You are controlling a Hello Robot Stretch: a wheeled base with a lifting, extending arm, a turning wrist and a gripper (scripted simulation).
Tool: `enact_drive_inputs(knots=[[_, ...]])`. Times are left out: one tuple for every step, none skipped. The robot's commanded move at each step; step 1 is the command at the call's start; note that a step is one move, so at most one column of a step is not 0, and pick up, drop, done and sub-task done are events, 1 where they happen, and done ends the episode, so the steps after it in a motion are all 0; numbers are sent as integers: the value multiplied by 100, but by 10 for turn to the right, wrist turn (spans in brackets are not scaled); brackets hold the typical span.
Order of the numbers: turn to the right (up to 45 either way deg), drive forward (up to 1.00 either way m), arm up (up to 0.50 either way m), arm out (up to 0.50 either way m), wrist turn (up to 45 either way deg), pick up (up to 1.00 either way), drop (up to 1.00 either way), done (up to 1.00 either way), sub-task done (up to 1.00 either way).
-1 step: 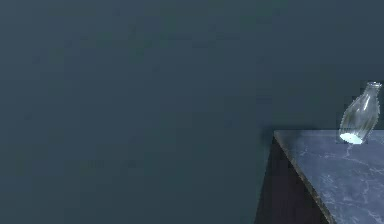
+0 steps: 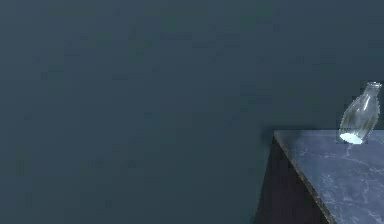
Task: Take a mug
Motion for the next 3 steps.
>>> enact_drive_inputs(knots=[[0, 0, 38, 0, 0, 0, 0, 0, 0], [0, 0, 0, 40, 0, 0, 0, 0, 0], [0, 0, 0, 0, 450, 0, 0, 0, 0]])
